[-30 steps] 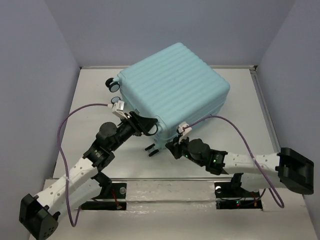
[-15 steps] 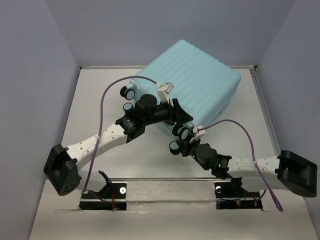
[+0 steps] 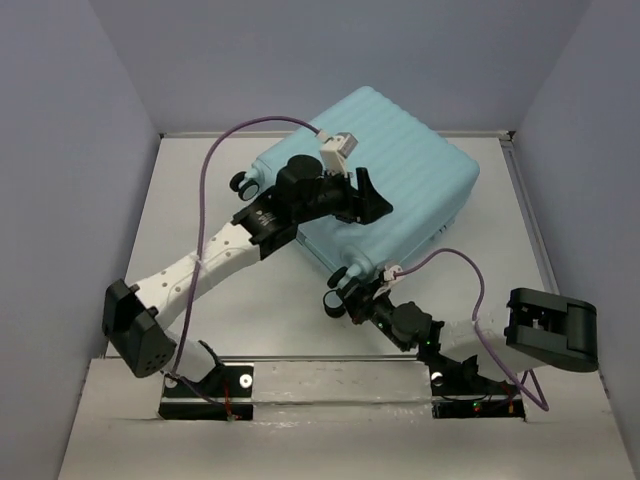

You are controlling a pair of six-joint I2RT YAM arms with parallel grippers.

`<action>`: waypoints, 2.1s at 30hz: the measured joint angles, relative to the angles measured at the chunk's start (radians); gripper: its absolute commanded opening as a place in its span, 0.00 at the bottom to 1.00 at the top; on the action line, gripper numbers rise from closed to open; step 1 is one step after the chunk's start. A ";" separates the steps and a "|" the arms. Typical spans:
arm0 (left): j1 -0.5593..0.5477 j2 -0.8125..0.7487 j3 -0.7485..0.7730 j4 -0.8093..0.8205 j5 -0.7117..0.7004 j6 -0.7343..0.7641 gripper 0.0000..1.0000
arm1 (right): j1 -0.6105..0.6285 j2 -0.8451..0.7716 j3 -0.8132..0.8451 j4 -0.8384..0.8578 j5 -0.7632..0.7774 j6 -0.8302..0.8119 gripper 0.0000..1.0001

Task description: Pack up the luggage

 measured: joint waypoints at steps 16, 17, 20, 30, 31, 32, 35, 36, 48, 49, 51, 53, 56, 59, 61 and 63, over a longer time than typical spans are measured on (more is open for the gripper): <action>0.703 -0.482 -0.352 -0.311 -0.203 0.316 0.99 | -0.006 -0.492 -0.066 -0.528 -0.004 0.026 0.07; 0.703 -0.452 -0.372 -0.312 -0.172 0.322 0.99 | -0.006 -0.535 -0.073 -0.558 -0.005 0.027 0.07; 0.703 -0.418 -0.428 -0.314 -0.081 0.342 0.99 | -0.006 -0.705 -0.076 -0.693 -0.005 0.032 0.07; 0.673 -0.446 -0.433 -0.254 0.006 0.406 0.99 | -0.006 -1.014 -0.004 -1.078 0.048 0.039 0.07; 0.670 -0.441 -0.426 -0.255 -0.019 0.412 0.99 | -0.006 -0.988 0.012 -1.089 0.047 0.041 0.07; 0.669 -0.435 -0.419 -0.256 -0.042 0.418 0.99 | -0.006 -0.964 0.023 -1.094 0.046 0.043 0.07; 0.660 -0.418 -0.405 -0.255 -0.083 0.435 0.99 | -0.007 -0.880 0.060 -1.102 0.041 0.048 0.07; 0.653 -0.407 -0.400 -0.254 -0.095 0.442 0.99 | -0.007 -0.855 0.073 -1.102 0.036 0.048 0.07; 0.589 -0.223 -0.308 -0.255 -0.075 0.524 0.77 | -0.006 -0.849 0.098 -1.153 0.018 0.079 0.31; 0.589 -0.212 -0.304 -0.254 -0.073 0.525 0.63 | -0.006 -0.853 0.098 -1.160 0.016 0.083 0.39; 0.590 -0.189 -0.298 -0.253 -0.070 0.532 0.47 | -0.006 -0.867 0.098 -1.183 0.016 0.095 0.63; 0.594 -0.183 -0.294 -0.256 -0.055 0.556 0.13 | -0.006 -0.879 0.103 -1.218 0.017 0.112 0.69; 0.593 -0.188 -0.285 -0.253 -0.051 0.571 0.06 | -0.001 -0.889 0.127 -1.299 0.024 0.130 0.62; 0.593 -0.187 -0.285 -0.253 -0.050 0.568 0.06 | -0.008 -0.892 0.155 -1.355 0.043 0.148 0.49; 0.592 -0.188 -0.287 -0.251 -0.048 0.560 0.06 | -0.036 -0.885 0.167 -1.384 0.036 0.155 0.43; 0.590 -0.198 -0.301 -0.230 -0.048 0.544 0.06 | -0.111 -0.870 0.182 -1.414 0.003 0.161 0.40</action>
